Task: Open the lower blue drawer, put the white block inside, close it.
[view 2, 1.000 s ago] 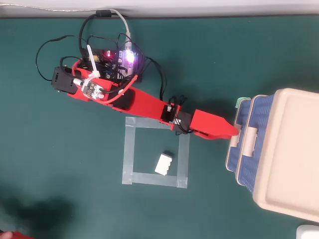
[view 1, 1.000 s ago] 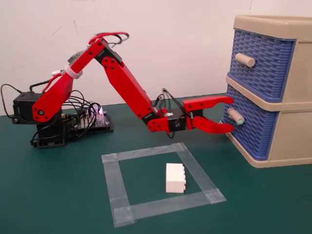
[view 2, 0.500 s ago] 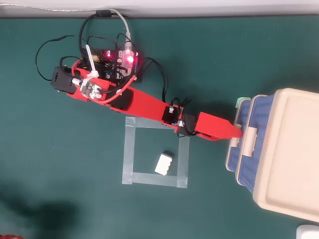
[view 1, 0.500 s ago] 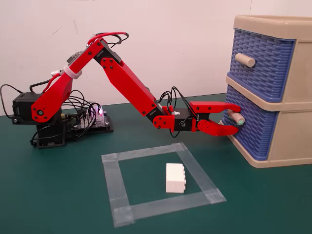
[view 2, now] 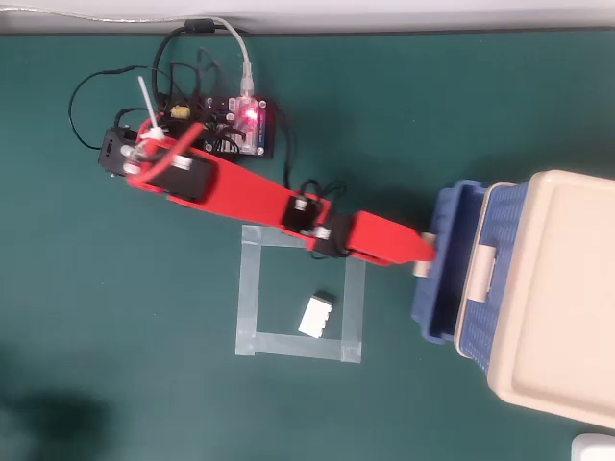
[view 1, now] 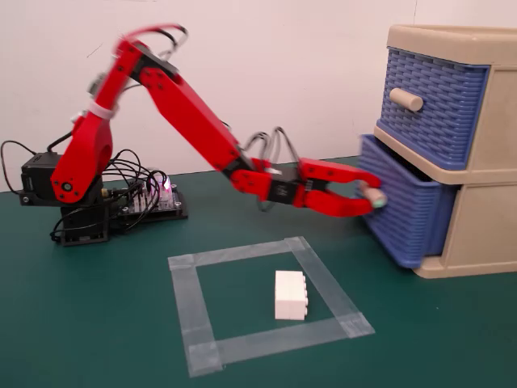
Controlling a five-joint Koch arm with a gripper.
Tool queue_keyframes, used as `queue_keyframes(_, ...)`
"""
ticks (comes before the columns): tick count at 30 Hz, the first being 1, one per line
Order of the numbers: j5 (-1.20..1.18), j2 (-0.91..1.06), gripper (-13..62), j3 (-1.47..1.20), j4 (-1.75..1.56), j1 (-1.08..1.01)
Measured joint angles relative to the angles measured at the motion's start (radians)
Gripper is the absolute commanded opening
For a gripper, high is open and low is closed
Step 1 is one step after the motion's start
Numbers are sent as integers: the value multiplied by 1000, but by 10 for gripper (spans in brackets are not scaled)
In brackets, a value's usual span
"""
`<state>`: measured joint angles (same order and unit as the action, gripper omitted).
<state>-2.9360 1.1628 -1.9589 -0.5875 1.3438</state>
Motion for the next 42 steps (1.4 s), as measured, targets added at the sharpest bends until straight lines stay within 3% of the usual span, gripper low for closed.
queue_keyframes(5, -29, 230, -80, -279, 3, -18)
queue_keyframes(8, -40, 268, -76, -337, 3, -34)
queue_keyframes(9, -44, 278, -44, -354, 3, -43)
queue_keyframes(10, -46, 285, 36, -360, 3, -49)
queue_keyframes(12, -49, 285, 266, -360, 3, -52)
queue_keyframes(13, -49, 291, 330, -360, 3, -52)
queue_keyframes(18, -49, 419, 345, -417, 9, -61)
queue_keyframes(22, -49, 695, 342, -592, 170, -97)
queue_keyframes(25, -34, 927, 341, -583, 535, -175)
queue_keyframes(27, 8, 985, 341, -397, 920, -244)
queue_keyframes(31, 107, 810, 340, 160, 1574, -345)
queue_keyframes(36, 132, 411, 338, 607, 1885, -379)
queue_keyframes(42, 132, 156, 338, 670, 1873, -437)
